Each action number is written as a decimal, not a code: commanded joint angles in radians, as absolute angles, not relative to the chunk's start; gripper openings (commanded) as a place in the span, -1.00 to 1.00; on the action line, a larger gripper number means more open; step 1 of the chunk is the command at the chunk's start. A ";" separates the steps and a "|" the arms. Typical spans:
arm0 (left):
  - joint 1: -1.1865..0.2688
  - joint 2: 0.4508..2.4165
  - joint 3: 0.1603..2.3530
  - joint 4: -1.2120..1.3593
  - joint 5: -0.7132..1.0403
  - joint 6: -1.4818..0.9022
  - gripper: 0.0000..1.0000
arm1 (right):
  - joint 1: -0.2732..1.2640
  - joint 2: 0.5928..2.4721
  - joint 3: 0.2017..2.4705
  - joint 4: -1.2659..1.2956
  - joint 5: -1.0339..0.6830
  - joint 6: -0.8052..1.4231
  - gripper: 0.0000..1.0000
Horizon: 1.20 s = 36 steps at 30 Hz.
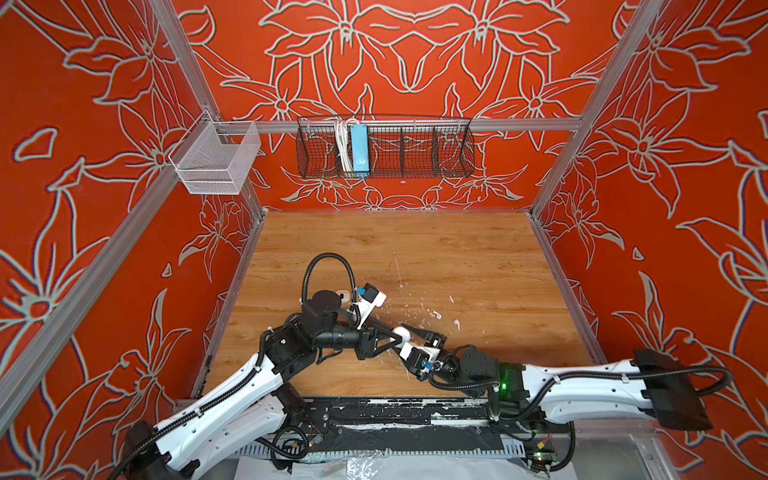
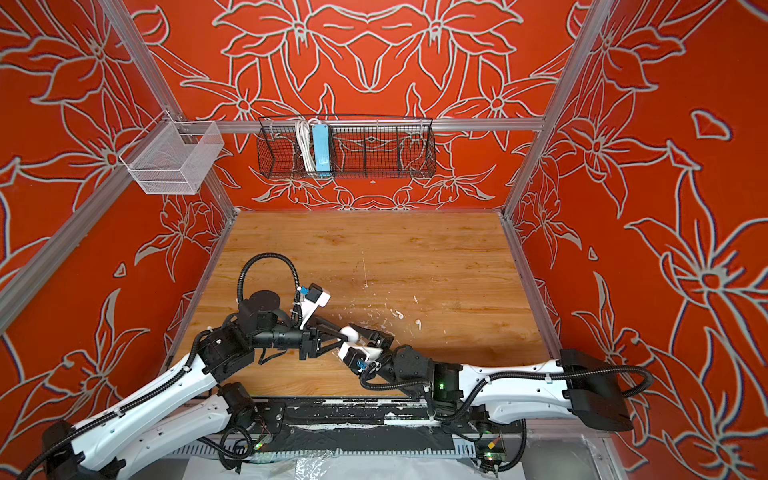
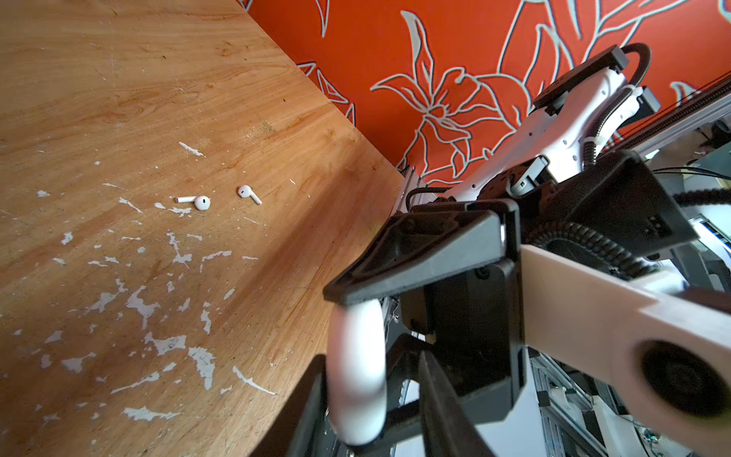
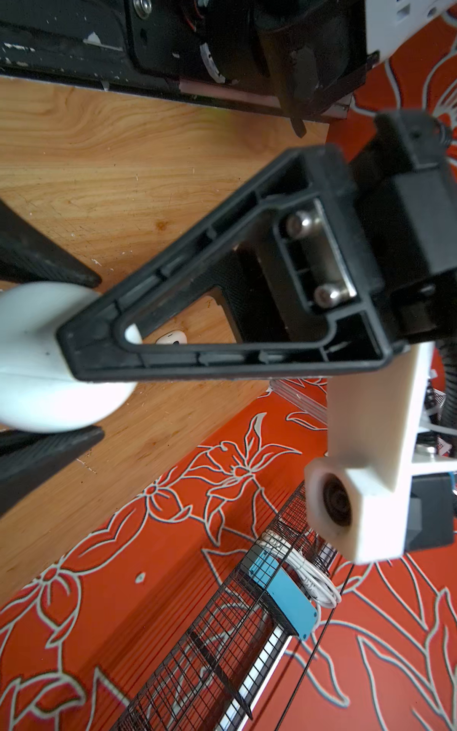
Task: Insert the wireless bluetooth earbuds into the charging case
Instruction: 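Close the left gripper on the round case held by the right gripper, then open the right gripper and draw it back while the left gripper holds the case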
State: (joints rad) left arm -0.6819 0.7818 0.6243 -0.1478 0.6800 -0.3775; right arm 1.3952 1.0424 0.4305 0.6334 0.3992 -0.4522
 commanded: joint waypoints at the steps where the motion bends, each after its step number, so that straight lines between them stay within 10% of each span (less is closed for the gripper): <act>1: -0.689 0.770 0.616 -0.140 0.690 -0.362 -0.24 | 1.387 1.056 0.476 0.683 0.426 -0.482 -0.61; 31: -0.689 0.751 0.605 -0.122 0.721 -0.354 -0.70 | 1.356 1.087 0.488 0.724 0.399 -0.454 -0.63; 36: -0.689 0.743 0.594 -0.120 0.635 -0.346 -0.99 | 1.350 1.080 0.490 0.720 0.426 -0.420 0.09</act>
